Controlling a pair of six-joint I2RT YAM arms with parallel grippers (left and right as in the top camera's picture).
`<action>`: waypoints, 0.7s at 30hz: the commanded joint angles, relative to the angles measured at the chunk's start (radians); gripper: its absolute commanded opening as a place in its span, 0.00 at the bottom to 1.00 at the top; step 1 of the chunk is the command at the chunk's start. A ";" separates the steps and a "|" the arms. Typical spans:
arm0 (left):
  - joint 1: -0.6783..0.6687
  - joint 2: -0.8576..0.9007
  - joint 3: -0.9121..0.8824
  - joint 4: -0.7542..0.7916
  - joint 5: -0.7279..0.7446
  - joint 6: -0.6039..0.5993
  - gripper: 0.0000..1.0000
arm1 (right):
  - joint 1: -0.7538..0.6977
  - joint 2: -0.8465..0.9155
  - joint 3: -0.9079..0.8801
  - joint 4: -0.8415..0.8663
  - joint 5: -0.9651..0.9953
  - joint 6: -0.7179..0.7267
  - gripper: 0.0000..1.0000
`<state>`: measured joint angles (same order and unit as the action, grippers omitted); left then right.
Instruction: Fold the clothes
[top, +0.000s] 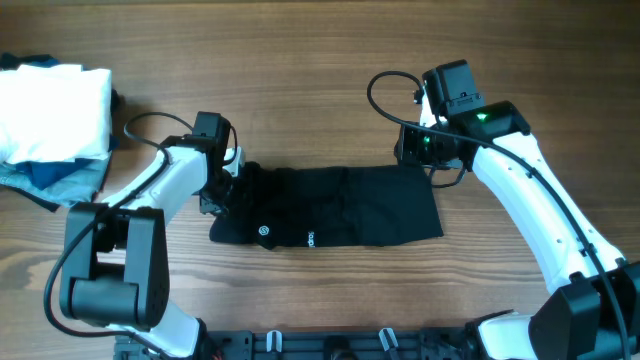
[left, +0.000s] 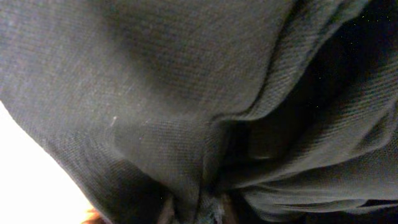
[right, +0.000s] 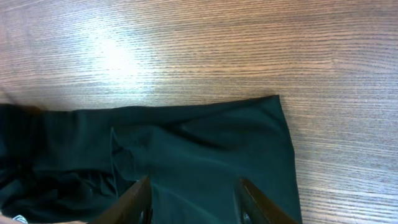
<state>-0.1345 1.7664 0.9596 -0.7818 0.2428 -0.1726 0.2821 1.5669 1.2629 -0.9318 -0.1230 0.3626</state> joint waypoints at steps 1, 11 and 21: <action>0.021 0.058 0.001 -0.022 0.037 0.013 0.13 | -0.002 0.008 -0.007 -0.001 0.023 0.011 0.43; 0.111 -0.018 0.099 -0.140 0.024 0.085 0.04 | -0.002 0.008 -0.007 0.000 0.050 0.034 0.43; 0.236 -0.069 0.323 -0.382 -0.106 0.087 0.05 | -0.043 0.008 -0.007 -0.058 0.161 0.082 0.43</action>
<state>0.0937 1.7271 1.2163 -1.1225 0.1764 -0.1059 0.2684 1.5669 1.2629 -0.9733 -0.0025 0.4263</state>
